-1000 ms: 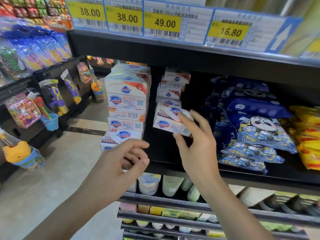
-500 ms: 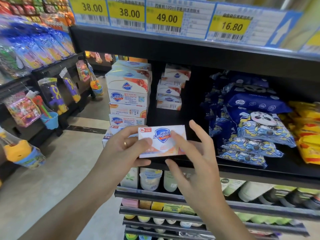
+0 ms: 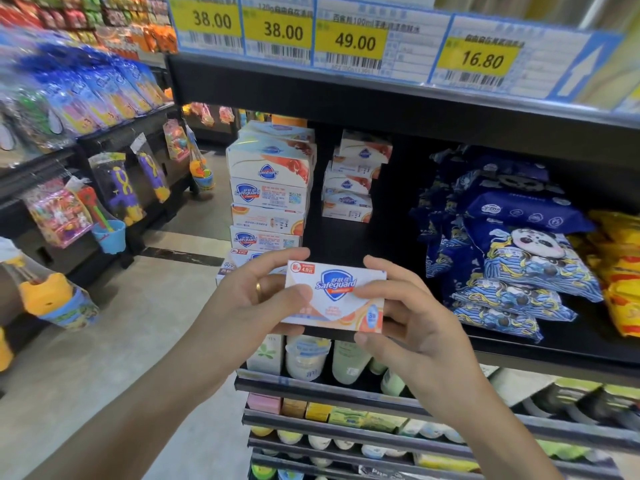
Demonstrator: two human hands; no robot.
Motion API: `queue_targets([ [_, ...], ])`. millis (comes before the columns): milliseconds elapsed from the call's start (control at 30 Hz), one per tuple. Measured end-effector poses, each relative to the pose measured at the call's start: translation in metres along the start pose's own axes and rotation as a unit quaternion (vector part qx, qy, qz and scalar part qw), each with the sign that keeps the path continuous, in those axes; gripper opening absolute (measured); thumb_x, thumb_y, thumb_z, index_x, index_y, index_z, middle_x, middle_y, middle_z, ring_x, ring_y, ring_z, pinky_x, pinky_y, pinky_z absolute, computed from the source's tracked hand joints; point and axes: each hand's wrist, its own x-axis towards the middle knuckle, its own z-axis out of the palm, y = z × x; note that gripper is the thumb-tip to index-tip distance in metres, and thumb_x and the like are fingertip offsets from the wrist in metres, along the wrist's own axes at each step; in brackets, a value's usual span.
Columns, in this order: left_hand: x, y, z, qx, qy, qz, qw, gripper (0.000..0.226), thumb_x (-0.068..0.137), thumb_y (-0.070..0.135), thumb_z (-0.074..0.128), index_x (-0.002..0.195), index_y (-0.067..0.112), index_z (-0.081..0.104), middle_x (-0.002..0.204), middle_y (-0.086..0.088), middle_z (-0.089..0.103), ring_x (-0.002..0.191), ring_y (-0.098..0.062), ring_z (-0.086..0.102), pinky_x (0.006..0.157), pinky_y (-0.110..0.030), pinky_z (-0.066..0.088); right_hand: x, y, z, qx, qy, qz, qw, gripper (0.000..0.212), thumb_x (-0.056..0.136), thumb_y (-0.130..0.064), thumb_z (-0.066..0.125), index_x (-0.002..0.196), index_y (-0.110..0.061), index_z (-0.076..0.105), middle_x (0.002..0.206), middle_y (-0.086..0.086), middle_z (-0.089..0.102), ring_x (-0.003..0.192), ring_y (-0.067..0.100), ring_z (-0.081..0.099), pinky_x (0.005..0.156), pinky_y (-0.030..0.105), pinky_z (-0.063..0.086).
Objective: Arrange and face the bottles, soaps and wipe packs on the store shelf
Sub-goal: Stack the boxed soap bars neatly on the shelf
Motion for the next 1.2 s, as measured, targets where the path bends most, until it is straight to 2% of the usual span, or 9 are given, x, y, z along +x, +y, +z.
queue_targets([
  [167,0.004,-0.007,-0.01,-0.026,-0.003,-0.005,1.0,0.035,0.105,0.022,0.052,0.125,0.047,0.066,0.111,0.007,0.078,0.104,-0.019,0.076,0.083,-0.039,0.062,0.0,-0.004,0.0,0.063,0.033,0.009,0.997,0.041,0.077,-0.001,0.076,0.105,-0.03,0.077,0.146,-0.011,0.055,0.103,0.027,0.072,0.08,0.027,0.055],
  [267,0.002,-0.009,-0.018,-0.007,-0.013,0.04,0.999,0.054,0.105,-0.003,0.042,0.132,0.039,0.062,0.122,0.011,0.074,0.115,-0.013,0.07,0.084,-0.03,0.061,0.0,-0.007,-0.001,0.104,0.053,0.032,0.993,0.038,0.075,-0.002,0.077,0.105,-0.025,0.076,0.141,-0.008,0.06,0.097,0.022,0.072,0.076,0.028,0.055],
  [433,-0.007,-0.012,-0.021,0.182,-0.044,0.183,0.965,0.082,0.093,-0.01,0.063,0.139,0.056,0.049,0.149,0.018,0.052,0.14,-0.013,0.05,0.1,-0.03,0.054,-0.001,-0.015,-0.001,0.115,0.051,0.076,0.989,0.04,0.08,-0.008,0.085,0.114,-0.024,0.071,0.129,0.002,0.07,0.111,0.041,0.067,0.08,0.079,0.041],
  [500,-0.006,-0.011,-0.02,0.248,-0.041,0.224,0.942,0.079,0.089,0.001,0.073,0.141,0.055,0.048,0.152,0.022,0.044,0.146,-0.01,0.04,0.103,-0.022,0.05,0.0,-0.02,0.001,0.117,0.05,0.087,0.988,0.038,0.079,-0.015,0.081,0.114,-0.025,0.071,0.121,0.003,0.074,0.11,0.038,0.068,0.085,0.071,0.049],
  [567,-0.005,-0.01,-0.017,0.27,-0.028,0.246,0.931,0.073,0.086,0.006,0.078,0.136,0.053,0.054,0.152,0.023,0.043,0.147,-0.009,0.038,0.104,-0.016,0.047,0.0,-0.023,0.003,0.137,0.046,0.091,0.985,0.037,0.079,-0.015,0.08,0.114,-0.024,0.072,0.12,0.004,0.074,0.109,0.032,0.071,0.084,0.043,0.06],
  [633,-0.005,-0.011,-0.016,0.279,-0.01,0.259,0.925,0.063,0.085,0.009,0.08,0.131,0.048,0.061,0.147,0.022,0.048,0.144,-0.015,0.042,0.104,-0.023,0.049,0.001,-0.024,0.005,0.144,0.045,0.099,0.984,0.034,0.081,-0.018,0.079,0.115,-0.023,0.072,0.122,0.003,0.073,0.107,0.028,0.071,0.082,0.032,0.06],
  [733,-0.007,-0.01,-0.015,0.271,0.006,0.265,0.925,0.049,0.084,0.024,0.078,0.129,0.04,0.065,0.139,0.021,0.058,0.139,-0.02,0.05,0.104,-0.041,0.051,0.001,-0.023,0.006,0.135,0.046,0.119,0.983,0.031,0.084,-0.026,0.081,0.114,-0.027,0.073,0.121,0.005,0.073,0.105,0.025,0.072,0.08,0.03,0.06],
  [933,-0.01,-0.005,-0.012,0.213,-0.004,0.211,0.954,0.045,0.077,0.038,0.073,0.12,0.044,0.065,0.125,0.027,0.066,0.129,-0.01,0.057,0.099,-0.035,0.054,0.003,-0.023,0.006,0.083,0.054,0.138,0.985,0.031,0.086,-0.041,0.073,0.117,-0.037,0.07,0.117,0.002,0.075,0.093,0.022,0.073,0.088,0.042,0.059],
  [1200,-0.005,-0.005,-0.014,0.16,-0.004,0.147,0.976,0.047,0.077,0.036,0.076,0.122,0.042,0.064,0.123,0.021,0.07,0.126,-0.009,0.059,0.103,-0.034,0.051,0.004,-0.024,0.007,0.042,0.075,0.111,0.99,0.05,0.085,-0.049,0.07,0.133,-0.045,0.058,0.132,-0.014,0.066,0.114,0.011,0.069,0.102,0.043,0.055],
])
